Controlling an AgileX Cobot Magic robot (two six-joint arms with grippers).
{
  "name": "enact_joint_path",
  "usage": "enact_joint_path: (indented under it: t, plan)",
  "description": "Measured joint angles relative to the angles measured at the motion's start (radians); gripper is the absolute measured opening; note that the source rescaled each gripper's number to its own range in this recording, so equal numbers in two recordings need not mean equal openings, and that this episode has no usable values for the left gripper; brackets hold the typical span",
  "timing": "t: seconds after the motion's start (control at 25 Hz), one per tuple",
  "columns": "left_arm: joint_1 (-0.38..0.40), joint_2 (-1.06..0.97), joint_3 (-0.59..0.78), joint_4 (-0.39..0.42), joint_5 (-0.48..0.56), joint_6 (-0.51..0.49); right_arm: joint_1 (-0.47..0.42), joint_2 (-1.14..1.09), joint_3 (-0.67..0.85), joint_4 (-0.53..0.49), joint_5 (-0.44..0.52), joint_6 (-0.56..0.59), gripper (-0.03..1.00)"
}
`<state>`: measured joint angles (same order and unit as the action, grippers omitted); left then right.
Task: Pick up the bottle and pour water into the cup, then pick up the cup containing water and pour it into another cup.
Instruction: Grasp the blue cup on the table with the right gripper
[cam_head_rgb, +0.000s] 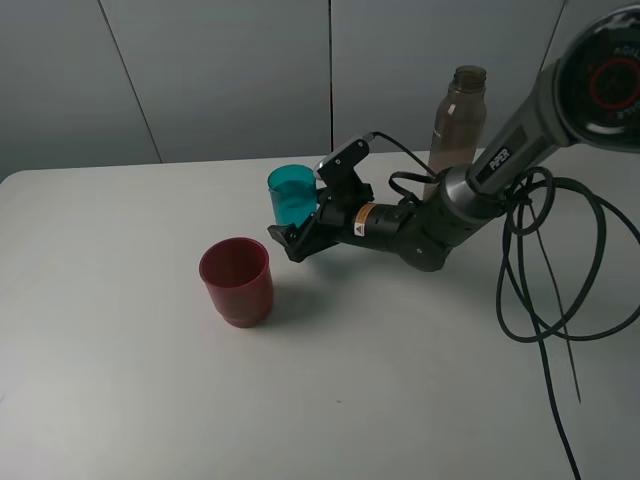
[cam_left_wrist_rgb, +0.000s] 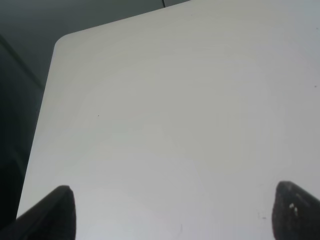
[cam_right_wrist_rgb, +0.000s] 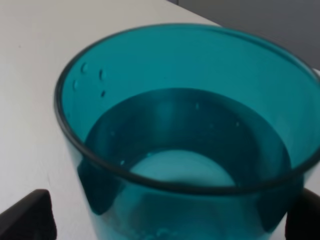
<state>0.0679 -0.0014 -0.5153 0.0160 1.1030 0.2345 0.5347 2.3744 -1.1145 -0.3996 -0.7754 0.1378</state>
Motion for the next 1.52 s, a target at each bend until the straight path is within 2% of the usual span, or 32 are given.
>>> enact_joint_path:
  t: [0.64, 0.8, 0.88, 1.52]
  plan:
    - [0.000, 0.000, 0.000, 0.000, 0.000, 0.000, 0.000, 0.026, -0.057, 0.000, -0.039, 0.000, 1.00]
    - [0.000, 0.000, 0.000, 0.000, 0.000, 0.000, 0.000, 0.063, -0.057, 0.000, -0.134, 0.000, 1.00]
    - [0.000, 0.000, 0.000, 0.000, 0.000, 0.000, 0.000, 0.072, -0.057, 0.000, -0.152, 0.000, 1.00]
    - [0.000, 0.000, 0.000, 0.000, 0.000, 0.000, 0.000, 0.083, -0.068, 0.044, -0.142, -0.045, 1.00]
